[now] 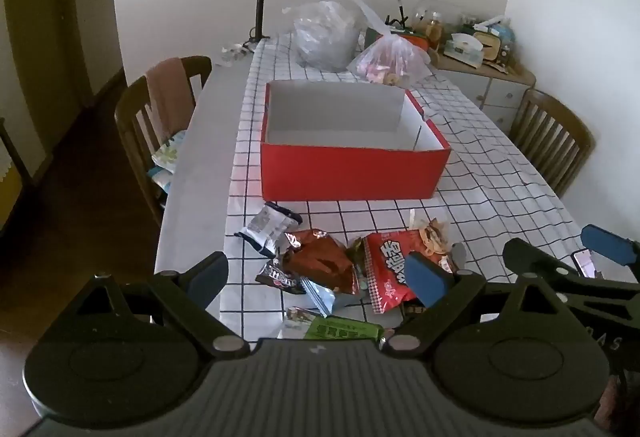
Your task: Organize snacks
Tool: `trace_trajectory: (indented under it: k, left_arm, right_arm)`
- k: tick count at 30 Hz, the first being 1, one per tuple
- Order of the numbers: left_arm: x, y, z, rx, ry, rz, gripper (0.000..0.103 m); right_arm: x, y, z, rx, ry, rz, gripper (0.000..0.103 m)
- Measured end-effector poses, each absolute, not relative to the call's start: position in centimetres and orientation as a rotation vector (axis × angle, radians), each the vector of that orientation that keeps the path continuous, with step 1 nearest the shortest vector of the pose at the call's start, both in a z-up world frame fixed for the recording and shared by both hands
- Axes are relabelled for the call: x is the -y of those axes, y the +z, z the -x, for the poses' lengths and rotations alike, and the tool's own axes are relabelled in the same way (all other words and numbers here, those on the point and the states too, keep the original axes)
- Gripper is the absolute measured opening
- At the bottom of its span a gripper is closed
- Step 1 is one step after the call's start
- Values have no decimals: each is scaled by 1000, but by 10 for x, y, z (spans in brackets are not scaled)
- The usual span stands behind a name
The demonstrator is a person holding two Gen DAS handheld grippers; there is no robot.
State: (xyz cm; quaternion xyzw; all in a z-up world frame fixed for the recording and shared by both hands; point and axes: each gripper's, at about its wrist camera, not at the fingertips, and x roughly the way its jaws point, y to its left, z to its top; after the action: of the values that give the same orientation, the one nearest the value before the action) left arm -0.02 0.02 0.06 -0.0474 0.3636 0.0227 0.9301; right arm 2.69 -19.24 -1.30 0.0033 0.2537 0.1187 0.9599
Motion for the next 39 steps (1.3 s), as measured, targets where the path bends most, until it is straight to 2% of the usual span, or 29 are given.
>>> trace_trajectory:
  k: [39]
  left_arm:
    - [9, 6, 16, -761, 41, 90, 95]
  right_arm:
    - [192, 0, -14, -561, 233, -28, 103]
